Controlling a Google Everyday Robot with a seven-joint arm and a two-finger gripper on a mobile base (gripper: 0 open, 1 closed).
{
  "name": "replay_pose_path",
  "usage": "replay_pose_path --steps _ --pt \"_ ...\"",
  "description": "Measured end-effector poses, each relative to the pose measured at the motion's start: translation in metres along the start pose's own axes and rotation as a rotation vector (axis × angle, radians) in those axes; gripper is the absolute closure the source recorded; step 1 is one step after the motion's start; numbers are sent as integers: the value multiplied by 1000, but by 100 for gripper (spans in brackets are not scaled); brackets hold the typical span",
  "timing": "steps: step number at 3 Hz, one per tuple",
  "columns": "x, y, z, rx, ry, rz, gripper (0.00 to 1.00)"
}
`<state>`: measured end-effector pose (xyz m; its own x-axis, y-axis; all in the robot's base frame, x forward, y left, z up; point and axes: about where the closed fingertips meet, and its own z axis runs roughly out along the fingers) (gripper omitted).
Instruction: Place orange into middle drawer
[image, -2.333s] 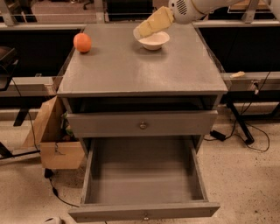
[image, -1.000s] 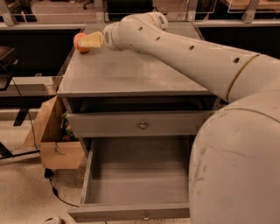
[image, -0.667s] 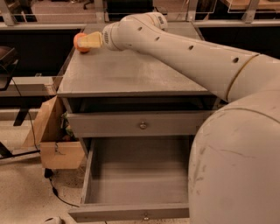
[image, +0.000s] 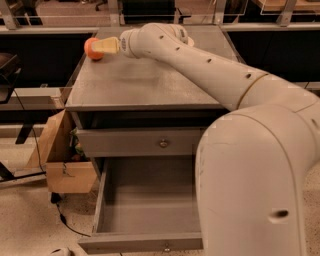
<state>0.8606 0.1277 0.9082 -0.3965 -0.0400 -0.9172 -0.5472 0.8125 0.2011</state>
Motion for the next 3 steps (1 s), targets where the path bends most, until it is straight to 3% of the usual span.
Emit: replay_pose_path --steps 2,3 --pt "-20 -18 44 -39 -55 31 0" --pt "-29 -9 69 -70 -87 37 0"
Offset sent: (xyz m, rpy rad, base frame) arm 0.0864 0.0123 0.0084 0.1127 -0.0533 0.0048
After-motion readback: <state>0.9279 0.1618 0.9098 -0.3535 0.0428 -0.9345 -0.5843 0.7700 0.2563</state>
